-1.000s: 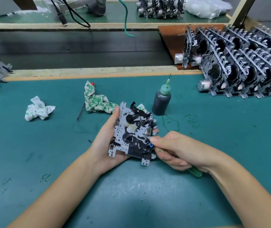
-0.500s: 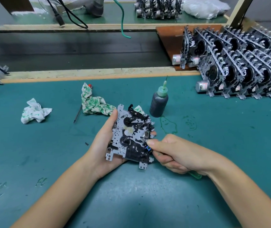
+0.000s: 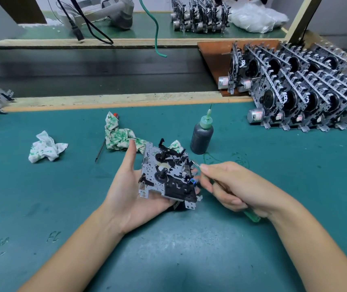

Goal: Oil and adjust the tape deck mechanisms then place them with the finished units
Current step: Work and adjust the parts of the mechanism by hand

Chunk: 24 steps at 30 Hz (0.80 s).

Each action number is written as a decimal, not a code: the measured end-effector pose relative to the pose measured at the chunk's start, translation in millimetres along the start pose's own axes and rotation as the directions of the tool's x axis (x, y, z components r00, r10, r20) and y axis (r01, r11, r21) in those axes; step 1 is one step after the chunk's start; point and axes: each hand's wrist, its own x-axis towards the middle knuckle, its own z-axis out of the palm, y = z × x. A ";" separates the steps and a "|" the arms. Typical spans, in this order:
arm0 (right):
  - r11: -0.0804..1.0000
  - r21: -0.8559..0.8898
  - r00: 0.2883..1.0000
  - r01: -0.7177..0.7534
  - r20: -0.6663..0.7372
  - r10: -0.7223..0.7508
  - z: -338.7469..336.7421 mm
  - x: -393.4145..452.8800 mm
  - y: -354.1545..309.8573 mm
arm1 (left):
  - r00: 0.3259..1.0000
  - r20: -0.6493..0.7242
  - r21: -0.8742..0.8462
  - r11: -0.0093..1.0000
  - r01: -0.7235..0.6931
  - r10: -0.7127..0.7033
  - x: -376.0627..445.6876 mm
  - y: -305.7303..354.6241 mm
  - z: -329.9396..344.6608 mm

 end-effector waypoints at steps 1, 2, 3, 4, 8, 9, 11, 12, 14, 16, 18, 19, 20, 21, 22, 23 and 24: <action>1.000 -0.006 1.000 0.005 0.000 -0.005 -0.6 -0.2 0.0 | 1.000 0.014 -0.010 1.000 0.000 0.000 0.2 -0.1 -0.2; 1.000 -0.010 1.000 0.010 0.001 -0.010 -0.6 -0.3 -0.5 | 1.000 0.027 -0.012 1.000 0.002 -0.002 0.1 -0.4 -0.3; 1.000 -0.013 1.000 0.015 0.002 -0.015 0.0 -0.2 -0.8 | 0.999 0.038 -0.014 1.000 0.005 -0.005 0.4 -0.5 -0.4; 1.000 -0.010 1.000 0.017 -0.002 -0.017 0.9 -0.1 -0.7 | 0.999 0.047 -0.021 1.000 0.008 -0.007 0.7 -0.7 -0.3; 0.999 0.044 1.000 0.008 0.019 -0.009 0.6 0.3 0.4 | 0.998 0.055 -0.044 0.999 0.007 -0.004 0.9 -0.9 0.0; 0.999 0.048 0.999 0.005 0.041 -0.007 0.9 -0.4 -0.9 | 0.998 0.058 -0.042 0.999 0.005 -0.003 0.5 -1.1 -0.1; 1.000 0.029 0.997 0.004 0.071 -0.006 2.1 -1.4 -2.1 | 0.999 0.048 -0.010 1.000 0.003 -0.003 -1.0 -0.4 -0.3; 1.000 0.007 0.997 0.006 0.081 -0.006 2.8 -1.5 -1.7 | 0.999 0.036 0.015 1.000 0.004 -0.005 -1.7 0.1 -0.6; 0.998 -0.063 0.996 -0.005 0.091 0.010 5.3 -1.4 -0.9 | 1.000 0.000 0.079 0.997 0.016 -0.016 -1.3 0.2 -2.9; 0.993 -0.121 0.995 -0.017 0.094 0.028 8.0 -1.2 -0.1 | 0.997 -0.080 0.152 0.988 0.018 -0.006 1.0 -1.7 -5.6; 0.991 -0.133 0.995 -0.017 0.094 0.030 10.5 -0.9 0.3 | 0.991 -0.133 0.182 0.983 -0.010 0.035 3.5 -4.6 -6.0; 0.990 -0.140 0.995 -0.017 0.094 0.031 11.7 -0.9 0.6 | 0.988 -0.144 0.185 0.982 -0.022 0.049 4.4 -5.9 -6.0; 0.988 -0.153 0.995 -0.018 0.093 0.033 12.8 -0.7 0.6 | 0.986 -0.154 0.186 0.982 -0.027 0.056 5.0 -6.5 -5.9; 0.986 -0.163 0.995 -0.023 0.092 0.038 13.8 -0.2 0.6 | 0.985 -0.161 0.187 0.982 -0.027 0.058 5.0 -6.7 -6.0; 0.986 -0.167 0.995 -0.030 0.089 0.045 14.3 0.2 0.5 | 0.985 -0.165 0.189 0.982 -0.024 0.056 4.9 -6.4 -6.0; 0.985 -0.168 0.995 -0.035 0.086 0.050 15.0 0.8 0.4 | 0.984 -0.167 0.190 0.982 -0.021 0.054 4.7 -6.1 -6.3; 0.985 -0.170 0.995 -0.038 0.084 0.053 15.7 1.0 0.5 | 0.984 -0.168 0.190 0.982 -0.019 0.052 4.6 -5.9 -6.4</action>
